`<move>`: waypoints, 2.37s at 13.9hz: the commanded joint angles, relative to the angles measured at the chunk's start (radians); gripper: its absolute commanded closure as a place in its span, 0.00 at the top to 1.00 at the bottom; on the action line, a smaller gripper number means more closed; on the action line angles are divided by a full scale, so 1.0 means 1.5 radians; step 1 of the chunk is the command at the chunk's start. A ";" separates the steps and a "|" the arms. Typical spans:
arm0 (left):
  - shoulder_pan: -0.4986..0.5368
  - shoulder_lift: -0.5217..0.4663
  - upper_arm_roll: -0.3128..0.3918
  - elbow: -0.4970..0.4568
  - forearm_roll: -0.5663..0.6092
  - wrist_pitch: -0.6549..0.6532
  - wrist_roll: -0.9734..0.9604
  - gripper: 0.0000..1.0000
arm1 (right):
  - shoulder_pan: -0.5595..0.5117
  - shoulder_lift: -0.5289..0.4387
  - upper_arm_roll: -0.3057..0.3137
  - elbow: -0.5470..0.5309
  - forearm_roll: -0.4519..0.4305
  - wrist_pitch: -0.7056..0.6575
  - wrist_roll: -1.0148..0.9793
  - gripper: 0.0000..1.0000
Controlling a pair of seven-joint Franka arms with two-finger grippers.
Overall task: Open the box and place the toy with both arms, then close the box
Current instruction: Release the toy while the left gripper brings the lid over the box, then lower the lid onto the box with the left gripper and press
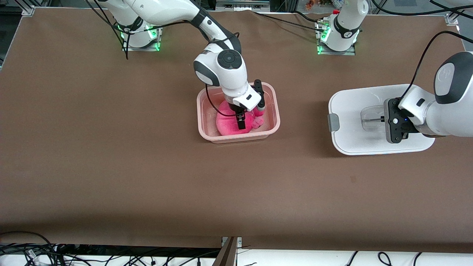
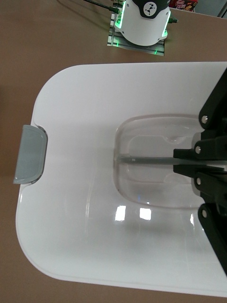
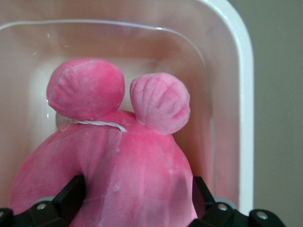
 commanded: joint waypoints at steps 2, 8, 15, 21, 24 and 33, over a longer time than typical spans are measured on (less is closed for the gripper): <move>-0.004 0.004 0.001 0.017 -0.013 -0.006 0.011 0.00 | -0.027 -0.048 -0.004 0.012 0.064 -0.054 0.005 1.00; -0.010 0.003 -0.004 0.020 -0.043 -0.012 -0.012 0.00 | -0.055 -0.212 -0.084 0.030 0.075 -0.246 0.005 1.00; -0.196 0.018 -0.003 0.019 -0.131 0.068 -0.093 0.00 | -0.221 -0.344 -0.196 0.042 0.267 -0.347 0.008 1.00; -0.399 0.111 -0.002 0.019 -0.136 0.277 -0.301 0.00 | -0.325 -0.480 -0.170 -0.053 0.257 -0.499 0.324 1.00; -0.441 0.133 -0.003 0.019 -0.145 0.334 -0.306 0.00 | -0.353 -0.493 -0.141 -0.061 0.231 -0.518 0.448 1.00; -0.439 0.113 -0.002 0.012 -0.206 0.327 -0.358 0.00 | -0.353 -0.466 -0.139 -0.044 0.182 -0.517 0.492 1.00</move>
